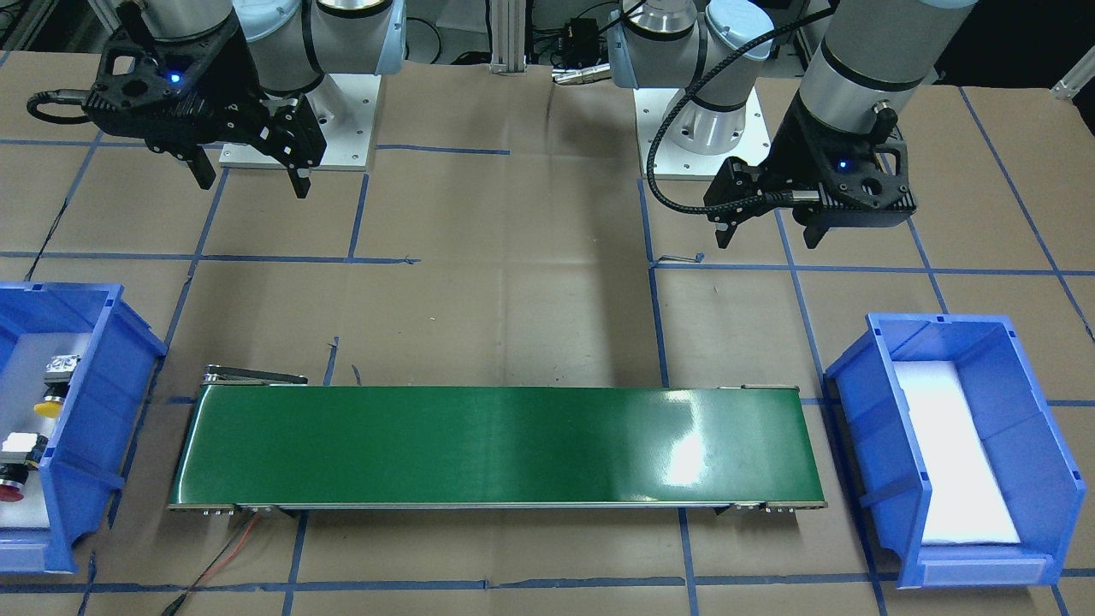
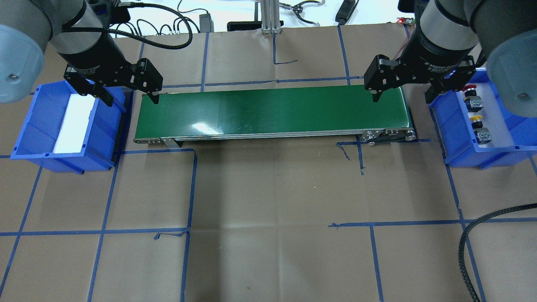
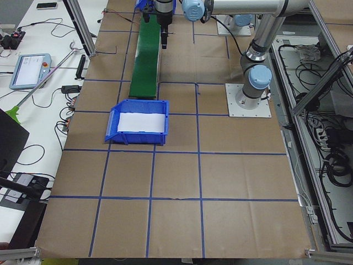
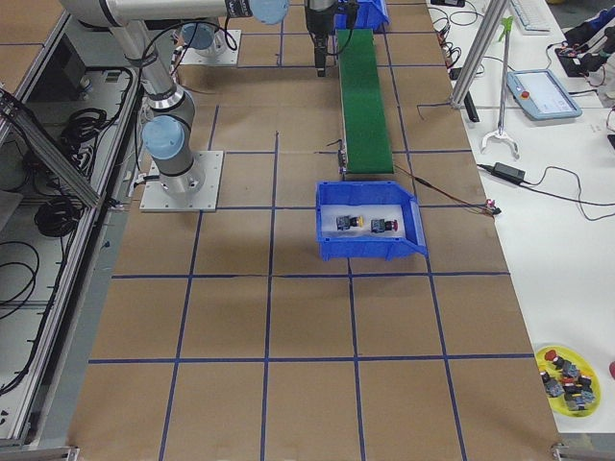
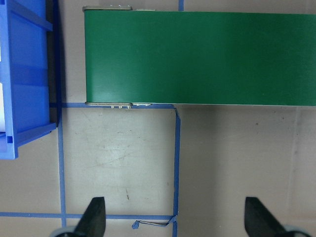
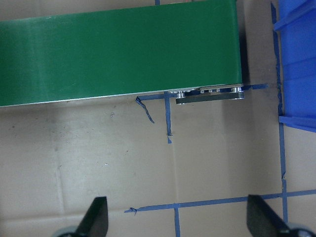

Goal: Transport two buttons from left to right

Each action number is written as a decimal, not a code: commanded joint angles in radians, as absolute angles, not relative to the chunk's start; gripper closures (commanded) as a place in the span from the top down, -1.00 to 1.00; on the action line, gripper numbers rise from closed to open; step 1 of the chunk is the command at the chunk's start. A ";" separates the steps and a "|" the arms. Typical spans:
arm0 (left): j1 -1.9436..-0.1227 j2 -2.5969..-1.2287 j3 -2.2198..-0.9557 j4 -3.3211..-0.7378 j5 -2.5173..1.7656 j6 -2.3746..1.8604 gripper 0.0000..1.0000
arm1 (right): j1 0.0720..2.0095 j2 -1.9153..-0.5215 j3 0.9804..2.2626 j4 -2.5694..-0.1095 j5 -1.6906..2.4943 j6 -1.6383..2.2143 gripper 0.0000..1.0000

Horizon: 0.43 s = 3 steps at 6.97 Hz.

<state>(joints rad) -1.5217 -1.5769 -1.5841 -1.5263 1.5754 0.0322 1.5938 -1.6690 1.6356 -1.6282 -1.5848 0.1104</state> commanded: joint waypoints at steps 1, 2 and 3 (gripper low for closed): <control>-1.522 -1.577 -1.583 -1.526 1.575 0.032 0.99 | 1.594 -1.670 1.635 -1.628 -1.585 0.110 1.00; -1.522 -1.577 -1.583 -1.525 1.575 0.032 0.99 | 1.594 -1.669 1.635 -1.629 -1.585 0.110 1.00; -1.522 -1.577 -1.583 -1.526 1.575 0.032 0.99 | 1.594 -1.667 1.635 -1.629 -1.585 0.110 1.00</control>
<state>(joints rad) -1.5217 -1.5769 -1.5832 -1.5256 1.5754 0.0322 1.5938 -1.6688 1.6353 -1.6286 -1.5846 0.1104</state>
